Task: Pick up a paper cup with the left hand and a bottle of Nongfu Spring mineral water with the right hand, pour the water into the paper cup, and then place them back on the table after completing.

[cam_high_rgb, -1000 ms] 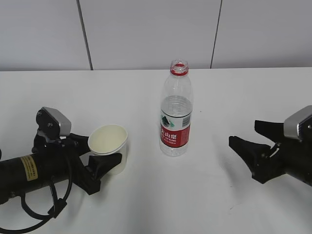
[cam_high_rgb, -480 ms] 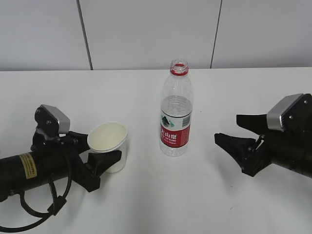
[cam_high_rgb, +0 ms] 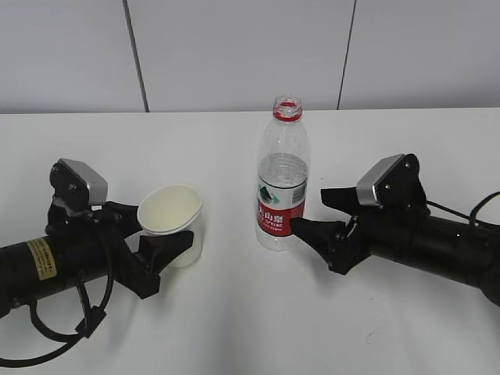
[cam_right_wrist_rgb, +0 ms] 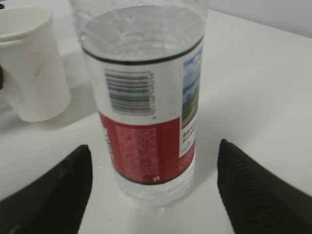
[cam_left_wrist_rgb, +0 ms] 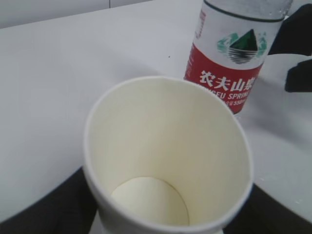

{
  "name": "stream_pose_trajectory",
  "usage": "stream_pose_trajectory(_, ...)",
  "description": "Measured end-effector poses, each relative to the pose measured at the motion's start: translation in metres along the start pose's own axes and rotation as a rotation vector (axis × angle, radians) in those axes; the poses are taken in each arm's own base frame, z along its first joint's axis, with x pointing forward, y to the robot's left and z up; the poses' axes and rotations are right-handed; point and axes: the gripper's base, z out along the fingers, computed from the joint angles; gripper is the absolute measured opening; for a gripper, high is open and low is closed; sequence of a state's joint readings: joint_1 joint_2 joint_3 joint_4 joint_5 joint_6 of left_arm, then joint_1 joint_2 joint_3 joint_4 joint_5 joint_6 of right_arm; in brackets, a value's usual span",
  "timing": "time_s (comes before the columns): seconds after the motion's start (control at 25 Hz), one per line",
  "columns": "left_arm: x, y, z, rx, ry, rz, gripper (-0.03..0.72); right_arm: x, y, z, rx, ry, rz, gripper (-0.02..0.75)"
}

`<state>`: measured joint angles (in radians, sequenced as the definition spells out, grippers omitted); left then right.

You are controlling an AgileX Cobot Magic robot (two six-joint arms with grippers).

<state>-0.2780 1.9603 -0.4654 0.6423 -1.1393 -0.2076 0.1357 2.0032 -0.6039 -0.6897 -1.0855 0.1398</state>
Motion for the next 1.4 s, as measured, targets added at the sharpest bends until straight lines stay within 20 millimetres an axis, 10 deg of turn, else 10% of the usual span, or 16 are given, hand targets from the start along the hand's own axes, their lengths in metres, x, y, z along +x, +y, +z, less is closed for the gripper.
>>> stream_pose_trajectory(0.92,0.003,0.003,0.000,-0.028,0.037,-0.010,0.449,-0.014,-0.008,0.052,-0.091,-0.071,0.002,0.664)
stream_pose_trajectory(1.4,0.003,0.004,0.000,-0.039,0.035,-0.049,0.449,-0.016,-0.008,0.054,-0.095,-0.078,-0.005,0.455)
